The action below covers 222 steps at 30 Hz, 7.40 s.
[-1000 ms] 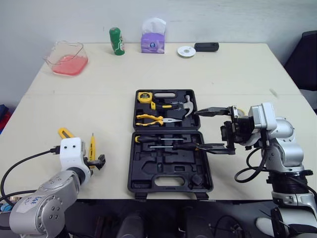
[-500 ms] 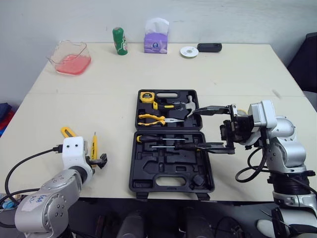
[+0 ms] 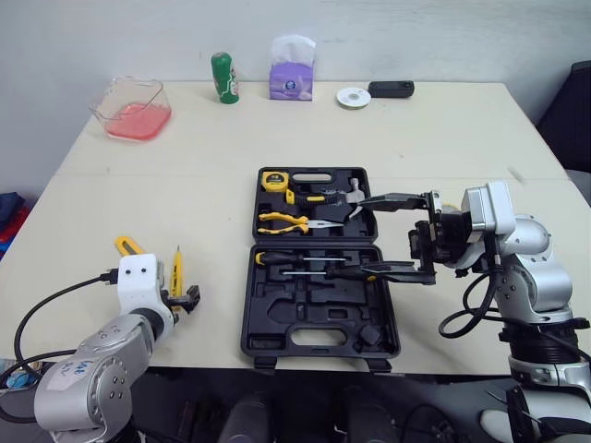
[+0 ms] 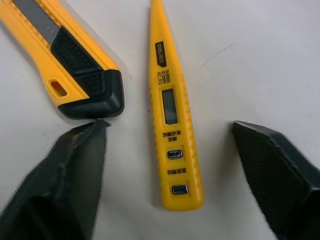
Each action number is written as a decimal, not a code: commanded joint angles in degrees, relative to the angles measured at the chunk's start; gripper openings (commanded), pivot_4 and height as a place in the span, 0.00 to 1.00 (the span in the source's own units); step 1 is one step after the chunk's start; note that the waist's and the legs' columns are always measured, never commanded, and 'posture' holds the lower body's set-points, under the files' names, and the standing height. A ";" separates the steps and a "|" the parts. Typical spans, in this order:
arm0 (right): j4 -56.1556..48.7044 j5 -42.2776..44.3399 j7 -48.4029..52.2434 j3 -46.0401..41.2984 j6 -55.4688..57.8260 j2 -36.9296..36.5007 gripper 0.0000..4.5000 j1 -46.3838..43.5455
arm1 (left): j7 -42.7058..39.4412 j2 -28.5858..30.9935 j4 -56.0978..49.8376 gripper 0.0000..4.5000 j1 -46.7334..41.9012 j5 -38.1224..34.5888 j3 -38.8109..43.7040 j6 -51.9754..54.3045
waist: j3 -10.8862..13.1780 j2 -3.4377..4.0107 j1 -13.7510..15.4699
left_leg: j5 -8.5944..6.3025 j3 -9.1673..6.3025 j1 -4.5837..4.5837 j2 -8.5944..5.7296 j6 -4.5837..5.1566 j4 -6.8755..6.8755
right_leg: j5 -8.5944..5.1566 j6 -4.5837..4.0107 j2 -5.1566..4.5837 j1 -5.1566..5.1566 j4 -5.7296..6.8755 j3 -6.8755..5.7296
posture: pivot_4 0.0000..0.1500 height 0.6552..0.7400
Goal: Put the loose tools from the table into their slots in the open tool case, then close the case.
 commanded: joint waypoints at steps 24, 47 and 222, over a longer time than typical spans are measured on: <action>-1.63 0.33 -0.82 -5.08 -1.73 -4.66 1.00 4.98 | -21.91 7.98 0.97 0.11 2.82 -2.31 1.65 -27.47 | 0.14 -0.23 -0.09 | -0.06 -0.08 -0.15 0.03 0.03 -0.03 | 0.00 -0.01 -0.04 -0.04 -0.21 -0.09 | 1.00 1.00; -10.84 2.01 -6.77 -12.56 -1.54 -9.01 1.00 19.22 | -69.29 37.77 24.71 0.11 -21.21 -5.42 -24.40 -60.80 | 0.24 -0.24 -0.07 | -0.08 0.05 -0.20 0.09 0.10 -0.13 | 0.04 0.01 0.50 -0.04 -0.40 -0.19 | 1.00 1.00; 60.83 -12.03 -15.66 -28.04 -41.75 -18.29 1.00 16.47 | -42.30 27.82 60.49 1.00 24.13 -8.41 35.36 -86.58 | 0.27 -0.29 -2.46 | -0.59 0.21 0.00 0.19 -0.08 0.32 | 0.03 -0.01 -0.13 -0.01 -0.17 0.07 | 1.00 1.00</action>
